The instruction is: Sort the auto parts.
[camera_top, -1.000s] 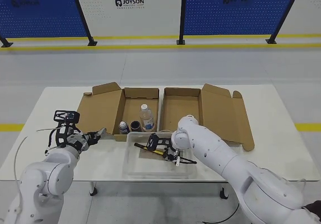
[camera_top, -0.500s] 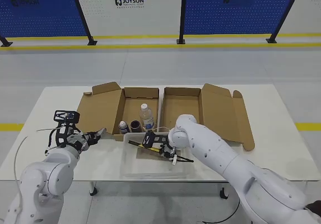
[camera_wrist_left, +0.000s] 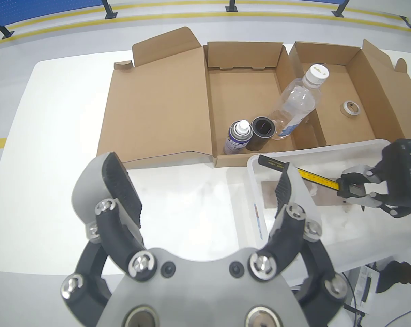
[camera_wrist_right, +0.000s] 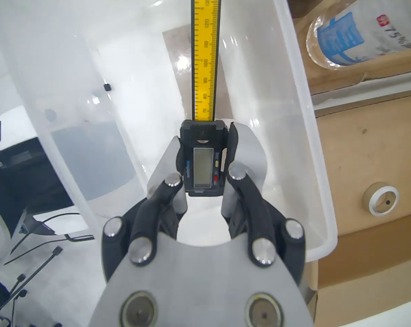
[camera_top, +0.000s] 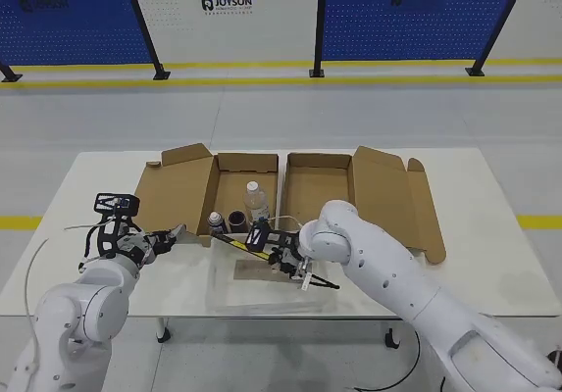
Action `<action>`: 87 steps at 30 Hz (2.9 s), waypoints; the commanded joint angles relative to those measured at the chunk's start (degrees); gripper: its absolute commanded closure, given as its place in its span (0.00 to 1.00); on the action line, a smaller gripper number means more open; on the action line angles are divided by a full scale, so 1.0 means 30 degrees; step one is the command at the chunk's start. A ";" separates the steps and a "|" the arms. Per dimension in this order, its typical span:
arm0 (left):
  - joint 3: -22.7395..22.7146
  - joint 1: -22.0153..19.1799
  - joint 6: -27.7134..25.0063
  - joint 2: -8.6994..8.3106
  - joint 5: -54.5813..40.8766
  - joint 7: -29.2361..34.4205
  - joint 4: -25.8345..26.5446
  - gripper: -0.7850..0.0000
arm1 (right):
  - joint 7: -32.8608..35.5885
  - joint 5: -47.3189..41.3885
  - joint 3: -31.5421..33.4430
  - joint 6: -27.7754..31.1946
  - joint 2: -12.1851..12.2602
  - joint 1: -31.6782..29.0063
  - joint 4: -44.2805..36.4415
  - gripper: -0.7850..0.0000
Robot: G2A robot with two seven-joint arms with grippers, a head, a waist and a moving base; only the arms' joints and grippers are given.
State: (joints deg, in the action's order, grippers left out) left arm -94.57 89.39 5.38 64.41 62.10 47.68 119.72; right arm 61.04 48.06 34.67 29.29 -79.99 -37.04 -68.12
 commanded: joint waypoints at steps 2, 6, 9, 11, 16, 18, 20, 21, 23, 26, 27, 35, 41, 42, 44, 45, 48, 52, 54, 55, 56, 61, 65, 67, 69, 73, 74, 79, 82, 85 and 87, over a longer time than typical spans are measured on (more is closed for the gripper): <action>0.0000 0.0000 0.0000 0.0000 0.0000 0.0000 0.0000 0.00 | 0.0172 0.0525 0.0965 -0.0271 0.0517 -0.0709 -0.1425 1.00; 0.0000 0.0000 0.0000 0.0000 0.0000 0.0000 0.0000 0.00 | -0.0191 0.0964 0.2521 -0.0327 0.1228 -0.1994 -0.3504 1.00; 0.0000 0.0000 0.0000 0.0000 0.0000 0.0000 0.0000 0.00 | -0.0398 0.1478 0.3474 -0.0501 0.1633 -0.2821 -0.4725 1.00; 0.0000 0.0000 0.0000 0.0000 0.0000 0.0000 0.0000 0.00 | -0.0772 0.1690 0.4040 -0.0653 0.1845 -0.3385 -0.5463 1.00; 0.0000 0.0000 0.0000 0.0000 0.0000 0.0000 0.0000 0.00 | -0.2067 0.1809 0.5363 -0.0907 0.2251 -0.4609 -0.6583 1.00; 0.0000 0.0000 0.0000 0.0000 0.0000 0.0000 0.0000 0.00 | -0.2743 0.1593 0.5889 -0.0904 0.2384 -0.5098 -0.6835 1.00; 0.0000 0.0000 0.0000 0.0000 0.0000 0.0000 0.0000 0.00 | -0.3349 0.1308 0.6317 -0.0861 0.2500 -0.5597 -0.7111 1.00; 0.0000 0.0000 0.0000 0.0000 0.0000 0.0000 0.0000 0.00 | -0.3473 0.1230 0.6447 -0.0885 0.2539 -0.5760 -0.7180 1.00; 0.0000 0.0000 0.0000 0.0000 0.0000 0.0000 0.0000 0.00 | -0.3656 0.1059 0.6611 -0.0856 0.2589 -0.5948 -0.7262 1.00; 0.0000 0.0000 0.0000 0.0000 0.0000 0.0000 0.0000 0.00 | -0.3739 0.0928 0.6746 -0.0831 0.2651 -0.6089 -0.7270 1.00; 0.0000 0.0000 0.0000 0.0000 0.0000 0.0000 0.0000 0.00 | -0.3745 0.0926 0.6744 -0.0844 0.2658 -0.6085 -0.7240 1.00; 0.0000 0.0000 0.0000 0.0000 0.0000 0.0000 0.0000 0.00 | -0.4434 0.1967 0.6919 -0.2170 0.2675 -0.5822 -0.7065 1.00; 0.0000 0.0000 0.0000 0.0000 0.0000 0.0000 0.0000 0.00 | -0.5302 0.2786 0.7845 -0.3842 0.2761 -0.5615 -0.7059 1.00; 0.0000 0.0000 0.0000 0.0000 0.0000 0.0000 0.0000 0.00 | -0.5310 0.2906 0.8036 -0.4164 0.2780 -0.5558 -0.7040 1.00; 0.0000 0.0000 0.0000 0.0000 0.0000 0.0000 0.0000 0.00 | -0.5368 0.3047 0.8469 -0.4570 0.2827 -0.5382 -0.6788 1.00; 0.0000 0.0000 0.0000 0.0000 0.0000 0.0000 0.0000 0.00 | -0.5400 0.3096 0.8684 -0.4743 0.2850 -0.5282 -0.6557 1.00; 0.0000 0.0000 0.0000 0.0000 0.0000 0.0000 0.0000 0.00 | -0.5545 0.3067 0.9221 -0.5027 0.2898 -0.4940 -0.5502 1.00; 0.0000 0.0000 0.0000 0.0000 0.0000 0.0000 0.0000 0.00 | -0.5843 0.2603 0.9597 -0.5303 0.2868 -0.4346 -0.3408 1.00; 0.0000 0.0000 0.0000 0.0000 0.0000 0.0000 0.0000 0.00 | -0.6197 0.1905 0.9624 -0.5205 0.2789 -0.4013 -0.2167 1.00; 0.0000 0.0000 0.0000 0.0000 0.0000 0.0000 0.0000 0.00 | -0.6331 0.1643 0.9563 -0.5166 0.2739 -0.3843 -0.1604 1.00; 0.0000 0.0000 0.0000 0.0000 0.0000 0.0000 0.0000 0.00 | -0.6431 0.1463 0.9419 -0.5240 0.2667 -0.3597 -0.0909 1.00; 0.0000 0.0000 0.0000 0.0000 0.0000 0.0000 0.0000 0.00 | -0.6970 0.0635 0.8680 -0.5252 0.2320 -0.2798 0.1365 1.00; 0.0000 0.0000 0.0000 0.0000 0.0000 0.0000 0.0000 0.00 | -0.7620 -0.0298 0.8090 -0.5009 0.1972 -0.2147 0.3287 1.00; 0.0000 0.0000 0.0000 0.0000 0.0000 0.0000 0.0000 0.00 | -0.7708 -0.0418 0.7729 -0.4970 0.1803 -0.1770 0.4143 1.00; 0.0000 0.0000 0.0000 0.0000 0.0000 0.0000 0.0000 0.00 | -0.7735 -0.0800 0.7413 -0.4663 0.1625 -0.1424 0.4928 1.00; 0.0000 0.0000 0.0000 0.0000 0.0000 0.0000 0.0000 0.00 | -0.7802 -0.1214 0.6908 -0.4010 0.1325 -0.0672 0.6606 0.82; 0.0000 0.0000 0.0000 0.0000 0.0000 0.0000 0.0000 0.00 | -0.7809 -0.1271 0.6782 -0.3803 0.1257 -0.0520 0.7006 0.77; 0.0000 0.0000 0.0000 0.0000 0.0000 0.0000 0.0000 0.00 | -0.7969 -0.1412 0.6169 -0.3035 0.0923 0.0063 0.8216 0.78; 0.0000 0.0000 0.0000 0.0000 0.0000 0.0000 0.0000 0.00 | -0.8237 -0.1452 0.5979 -0.2769 0.0791 0.0264 0.8735 0.76; 0.0000 0.0000 0.0000 0.0000 0.0000 0.0000 0.0000 0.00 | -0.8361 -0.1489 0.5871 -0.2512 0.0704 0.0425 0.9115 0.68; 0.0000 0.0000 0.0000 0.0000 0.0000 0.0000 0.0000 0.00 | -0.8404 -0.1514 0.5828 -0.2179 0.0672 0.0509 0.9329 0.61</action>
State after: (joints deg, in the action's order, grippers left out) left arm -94.57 89.39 5.38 64.41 62.10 47.68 119.72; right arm 35.88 43.59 52.20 22.25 -77.94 -35.62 -40.42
